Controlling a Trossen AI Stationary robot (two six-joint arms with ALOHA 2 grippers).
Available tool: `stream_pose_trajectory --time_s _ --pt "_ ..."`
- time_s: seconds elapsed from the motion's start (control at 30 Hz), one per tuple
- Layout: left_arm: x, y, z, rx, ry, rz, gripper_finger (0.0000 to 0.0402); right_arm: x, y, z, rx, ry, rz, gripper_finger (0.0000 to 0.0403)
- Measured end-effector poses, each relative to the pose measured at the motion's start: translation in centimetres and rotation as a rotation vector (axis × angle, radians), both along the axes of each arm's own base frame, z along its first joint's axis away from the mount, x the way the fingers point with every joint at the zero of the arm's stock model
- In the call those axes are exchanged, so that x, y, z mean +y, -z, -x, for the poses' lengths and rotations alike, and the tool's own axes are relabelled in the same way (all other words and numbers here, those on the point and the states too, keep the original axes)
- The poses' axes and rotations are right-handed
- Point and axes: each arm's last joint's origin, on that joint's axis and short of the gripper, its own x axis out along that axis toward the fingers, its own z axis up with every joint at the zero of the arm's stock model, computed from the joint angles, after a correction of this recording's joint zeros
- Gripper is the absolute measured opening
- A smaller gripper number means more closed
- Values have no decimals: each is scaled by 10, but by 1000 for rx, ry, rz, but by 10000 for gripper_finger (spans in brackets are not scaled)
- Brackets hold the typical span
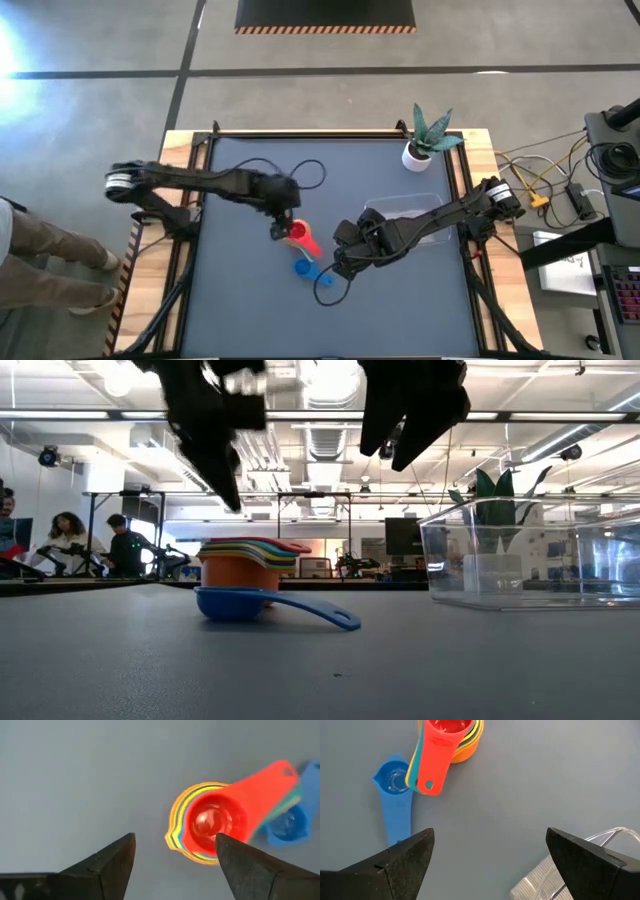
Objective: Nest measuring cups in basket
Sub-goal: Stack the blue measuring cup on top of the red measuring cup
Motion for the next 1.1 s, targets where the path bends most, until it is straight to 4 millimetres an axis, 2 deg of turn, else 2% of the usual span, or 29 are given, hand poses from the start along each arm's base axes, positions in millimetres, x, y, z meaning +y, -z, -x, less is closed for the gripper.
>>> stream_pose_trajectory --time_s 0.13,0.2,0.33,0.47,0.6,0.8,0.93,1.1 --pt "-32 -7 30 -184 108 -40 254 8 0 3 1 -23 1 372" --pt "-53 5 43 -272 196 -28 249 11 0 4 -2 -28 10 372" --pt "-101 40 67 -391 435 -46 234 12 0 4 -15 -22 39 372" --pt "-135 65 77 -477 523 -150 221 11 0 3 -20 -17 45 372" --pt "-149 80 69 -449 541 -258 206 10 0 3 -20 -14 46 372" --pt "-163 94 35 -287 627 -394 184 9 0 3 -17 -20 50 372" --pt "-166 102 18 -165 658 -446 166 9 0 3 -16 -21 50 372" --pt "-163 110 9 -115 667 -471 143 9 0 3 -16 -21 51 372"
